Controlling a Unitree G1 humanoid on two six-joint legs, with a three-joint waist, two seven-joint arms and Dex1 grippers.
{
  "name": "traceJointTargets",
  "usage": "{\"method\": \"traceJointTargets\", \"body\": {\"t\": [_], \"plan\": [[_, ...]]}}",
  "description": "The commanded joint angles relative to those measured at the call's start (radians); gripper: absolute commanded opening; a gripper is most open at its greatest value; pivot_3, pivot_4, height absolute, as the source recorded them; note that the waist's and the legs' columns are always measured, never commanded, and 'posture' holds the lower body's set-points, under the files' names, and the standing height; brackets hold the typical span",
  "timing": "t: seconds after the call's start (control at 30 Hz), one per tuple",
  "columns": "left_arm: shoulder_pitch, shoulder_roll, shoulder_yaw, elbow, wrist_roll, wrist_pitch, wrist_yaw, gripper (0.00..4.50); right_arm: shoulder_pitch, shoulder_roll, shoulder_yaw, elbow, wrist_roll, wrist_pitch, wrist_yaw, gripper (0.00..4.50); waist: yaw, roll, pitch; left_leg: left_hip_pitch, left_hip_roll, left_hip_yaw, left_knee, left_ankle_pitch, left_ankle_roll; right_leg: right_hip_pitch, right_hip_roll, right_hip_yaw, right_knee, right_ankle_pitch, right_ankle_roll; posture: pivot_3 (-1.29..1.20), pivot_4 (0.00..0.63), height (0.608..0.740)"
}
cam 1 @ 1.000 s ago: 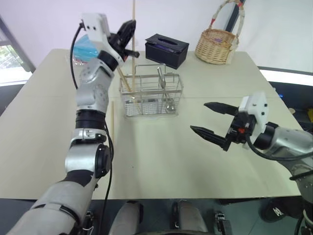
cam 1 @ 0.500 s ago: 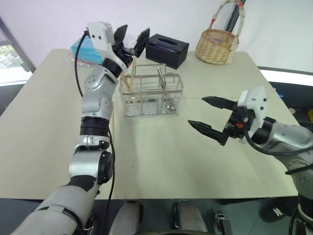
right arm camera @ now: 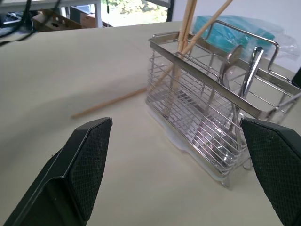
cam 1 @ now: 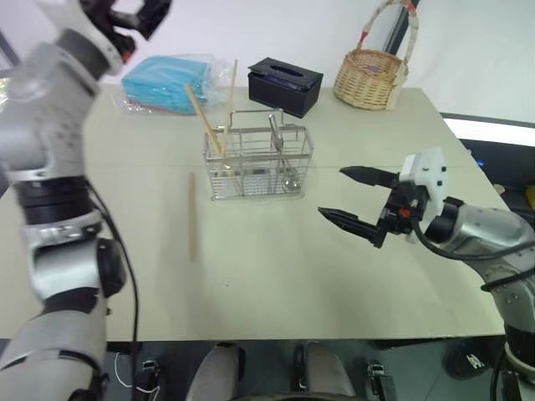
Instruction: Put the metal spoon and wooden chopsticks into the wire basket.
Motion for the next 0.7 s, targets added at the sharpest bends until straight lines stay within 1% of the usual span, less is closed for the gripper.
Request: {"method": "traceJointTargets", "body": {"t": [0.03,0.1,0.23,0.5,0.6,0.7], "plan": [[-0.027,0.095,0.001,-0.054,-0.004,0.132,-0.009,4.48,-0.034,0.001,-0.015,-0.005,0.016,-0.028,0.028,4.5,0.001,0.0,0.0,0.0,0.0,0.0,0.0,0.0,0.0,0.0,0.0,0.0,0.0,0.0,0.0,0.0,0.15,0.661],[-0.025,0.135,-0.006,-0.067,0.001,0.186,-0.009,4.48,-0.044,0.004,-0.012,-0.003,0.024,-0.026,0.039,4.5,0.0,0.0,0.0,0.0,0.0,-0.001,0.0,0.0,0.0,0.0,0.001,0.0,0.0,0.0,0.0,0.0,0.15,0.661],[0.005,0.218,-0.023,-0.117,-0.007,0.352,-0.015,4.48,-0.066,0.014,0.012,0.003,0.023,-0.026,0.056,4.5,-0.002,0.0,0.001,0.0,0.001,-0.001,0.0,0.0,0.0,0.0,0.002,0.0,0.0,0.0,0.0,0.0,0.15,0.661],[0.11,0.316,-0.05,-0.196,-0.073,0.737,-0.053,4.48,-0.057,0.016,0.021,0.017,0.012,-0.027,0.086,4.5,-0.006,0.002,0.001,0.0,0.002,0.0,-0.001,0.0,0.0,-0.001,0.003,0.002,0.0,0.0,0.0,0.0,0.15,0.661],[0.17,0.301,-0.024,-0.255,-0.112,0.899,-0.052,4.48,-0.055,0.015,0.019,0.012,0.017,-0.016,0.081,4.5,-0.006,0.002,0.002,0.0,0.002,0.0,-0.001,0.0,0.0,-0.001,0.003,0.002,0.0,0.0,0.0,0.0,0.15,0.661],[0.229,0.269,-0.035,-0.276,-0.155,0.942,-0.009,4.48,-0.037,0.022,0.015,-0.005,0.027,-0.009,0.069,4.5,-0.002,0.002,0.002,0.0,0.002,-0.001,-0.001,0.0,0.0,-0.001,0.003,0.002,0.0,0.0,0.0,0.0,0.15,0.661]]}}
